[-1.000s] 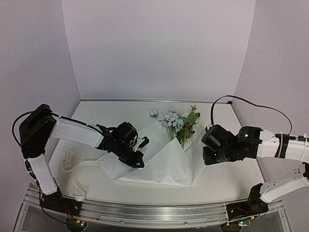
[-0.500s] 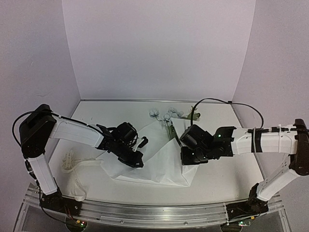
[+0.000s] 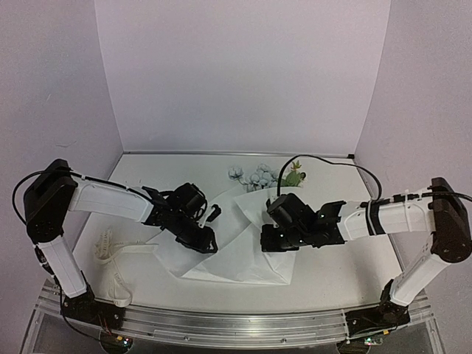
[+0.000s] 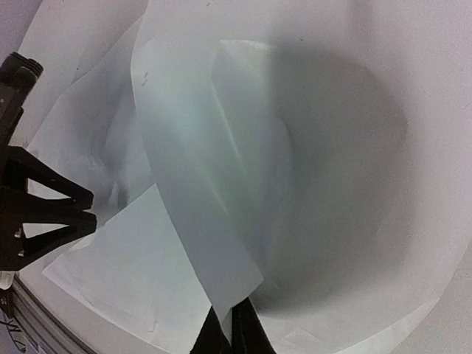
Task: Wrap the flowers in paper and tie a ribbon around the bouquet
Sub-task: Fold the one-fourth-folded wrapping paper at the center of the board, then press the fold line on the 2/3-folded wrapping paper.
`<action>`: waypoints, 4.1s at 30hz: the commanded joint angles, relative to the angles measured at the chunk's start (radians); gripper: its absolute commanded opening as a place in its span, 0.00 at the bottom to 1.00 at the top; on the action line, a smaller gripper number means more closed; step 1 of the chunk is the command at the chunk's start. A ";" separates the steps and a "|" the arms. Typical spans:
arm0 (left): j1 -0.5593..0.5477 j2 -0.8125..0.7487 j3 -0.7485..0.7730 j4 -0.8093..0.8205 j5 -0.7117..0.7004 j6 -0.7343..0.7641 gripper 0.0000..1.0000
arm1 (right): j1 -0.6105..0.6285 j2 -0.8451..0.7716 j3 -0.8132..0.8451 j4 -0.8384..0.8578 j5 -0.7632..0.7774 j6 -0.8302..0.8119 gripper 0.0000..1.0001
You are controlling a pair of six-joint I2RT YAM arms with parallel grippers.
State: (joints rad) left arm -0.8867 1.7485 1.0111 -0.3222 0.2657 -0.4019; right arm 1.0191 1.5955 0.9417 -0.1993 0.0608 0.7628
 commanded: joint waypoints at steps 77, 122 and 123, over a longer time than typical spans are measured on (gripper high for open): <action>0.227 0.332 0.260 0.603 0.458 -0.407 0.41 | -0.122 -0.033 -0.090 0.270 -0.387 -0.020 0.00; 0.228 0.327 0.353 0.353 0.364 -0.189 0.00 | 0.005 -0.176 -0.407 0.245 -0.165 0.034 0.21; 0.228 0.328 0.355 0.348 0.360 -0.188 0.00 | 0.011 -0.167 -0.412 0.247 -0.163 0.036 0.21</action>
State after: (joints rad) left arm -0.6617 2.0869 1.3101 0.0611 0.6496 -0.6249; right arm 1.0010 1.3920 0.5519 0.0236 -0.1466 0.7805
